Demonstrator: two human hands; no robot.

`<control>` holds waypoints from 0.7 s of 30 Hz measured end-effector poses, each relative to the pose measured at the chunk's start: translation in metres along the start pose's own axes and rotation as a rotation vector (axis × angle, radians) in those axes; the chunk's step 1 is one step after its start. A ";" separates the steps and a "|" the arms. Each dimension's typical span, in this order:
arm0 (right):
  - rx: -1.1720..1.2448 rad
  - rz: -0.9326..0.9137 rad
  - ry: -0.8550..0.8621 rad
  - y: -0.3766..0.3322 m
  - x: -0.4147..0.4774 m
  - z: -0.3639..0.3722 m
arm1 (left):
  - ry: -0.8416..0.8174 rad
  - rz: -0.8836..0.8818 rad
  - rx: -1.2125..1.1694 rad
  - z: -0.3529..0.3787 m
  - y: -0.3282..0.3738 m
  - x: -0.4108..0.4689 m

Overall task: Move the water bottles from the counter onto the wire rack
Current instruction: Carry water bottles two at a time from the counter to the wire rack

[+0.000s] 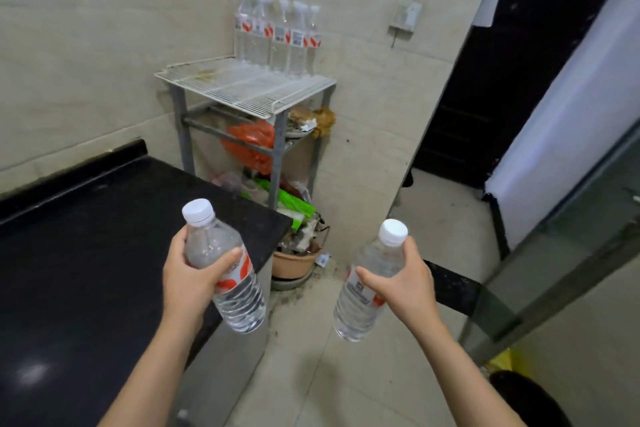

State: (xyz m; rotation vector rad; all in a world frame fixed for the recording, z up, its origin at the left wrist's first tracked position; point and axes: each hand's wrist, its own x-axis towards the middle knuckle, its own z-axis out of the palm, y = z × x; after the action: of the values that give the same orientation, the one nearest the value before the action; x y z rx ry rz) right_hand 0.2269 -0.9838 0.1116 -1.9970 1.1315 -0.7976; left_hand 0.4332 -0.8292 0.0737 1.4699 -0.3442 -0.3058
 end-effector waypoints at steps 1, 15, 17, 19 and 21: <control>0.003 0.000 0.014 0.000 0.015 -0.004 | -0.028 0.016 -0.010 0.014 0.003 0.012; -0.029 0.032 -0.004 0.087 0.198 -0.079 | -0.245 0.035 0.115 0.228 -0.001 0.112; -0.024 0.005 -0.029 0.103 0.234 -0.087 | -0.223 0.041 0.080 0.263 0.000 0.119; -0.015 -0.032 -0.067 0.112 0.270 -0.092 | -0.188 0.059 0.060 0.293 0.003 0.126; -0.004 -0.071 -0.104 0.113 0.303 -0.094 | -0.147 0.078 0.027 0.314 0.008 0.133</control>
State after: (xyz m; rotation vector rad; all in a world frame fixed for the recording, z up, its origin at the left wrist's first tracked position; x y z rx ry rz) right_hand 0.2317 -1.3206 0.1253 -2.0670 1.0087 -0.7180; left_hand 0.4272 -1.1684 0.1088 1.4601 -0.5247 -0.3481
